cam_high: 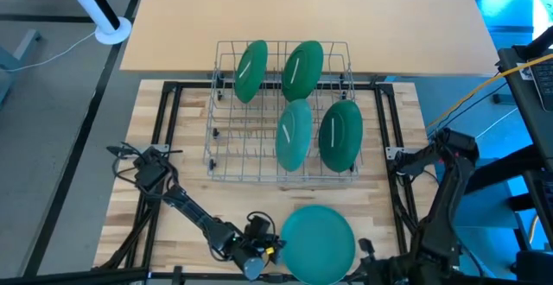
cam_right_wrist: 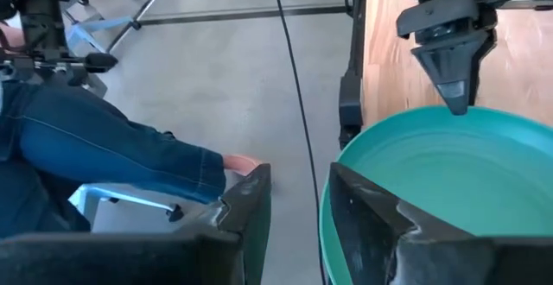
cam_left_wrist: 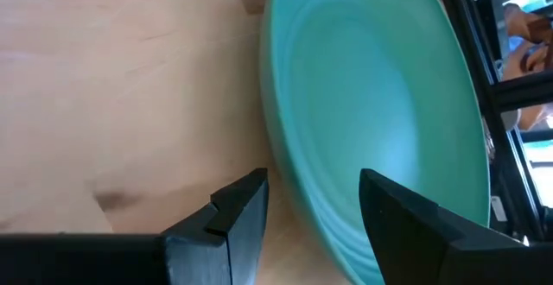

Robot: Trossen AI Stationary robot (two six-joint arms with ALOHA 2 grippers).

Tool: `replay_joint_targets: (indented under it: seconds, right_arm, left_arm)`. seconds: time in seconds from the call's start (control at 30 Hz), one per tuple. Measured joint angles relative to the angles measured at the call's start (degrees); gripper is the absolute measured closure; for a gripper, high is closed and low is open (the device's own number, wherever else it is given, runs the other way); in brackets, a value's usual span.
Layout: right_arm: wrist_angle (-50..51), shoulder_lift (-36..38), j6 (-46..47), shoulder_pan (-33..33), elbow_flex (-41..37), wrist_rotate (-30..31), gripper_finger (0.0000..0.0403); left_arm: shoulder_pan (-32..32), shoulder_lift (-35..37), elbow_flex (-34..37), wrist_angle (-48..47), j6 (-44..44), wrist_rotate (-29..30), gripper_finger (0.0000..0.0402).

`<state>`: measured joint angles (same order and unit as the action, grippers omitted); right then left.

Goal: Sort dishes
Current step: Put the light green plate in the dish rack

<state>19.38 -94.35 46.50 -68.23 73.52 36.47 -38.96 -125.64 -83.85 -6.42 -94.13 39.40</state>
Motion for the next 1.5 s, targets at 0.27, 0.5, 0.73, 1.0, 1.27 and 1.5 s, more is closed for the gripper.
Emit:
replay_joint_targets:
  seconds: [0.27,0.5,0.73,1.0,1.27,1.5]
  right_arm:
    - [0.0,-0.9,0.0,0.1,0.0,1.3,0.0278]
    - [0.0,-0.9,0.0,0.1,0.0,2.1,0.0278]
    - [0.0,-0.9,0.0,0.1,0.0,2.1,0.0278]
    - [0.0,-0.9,-0.1,0.1,0.0,2.1,0.0278]
    - [-0.2,-0.8,0.2,0.1,0.0,2.1,0.0278]
    - [-8.6,-0.8,-4.6,0.0,0.0,2.3,0.0278]
  left_arm:
    - [4.4,0.0,0.0,-0.3,1.5,-8.0,0.0229]
    - [7.2,0.0,0.0,-0.5,2.3,-12.8,0.0239]
    - [8.3,0.0,0.0,-0.8,7.5,-17.0,0.033]
    - [8.3,0.0,0.0,-0.7,9.5,-16.8,0.039]
    - [8.2,1.0,0.0,-0.4,13.5,-16.0,0.0397]
    - [6.4,4.3,-1.1,-0.3,18.3,-14.5,0.0398]
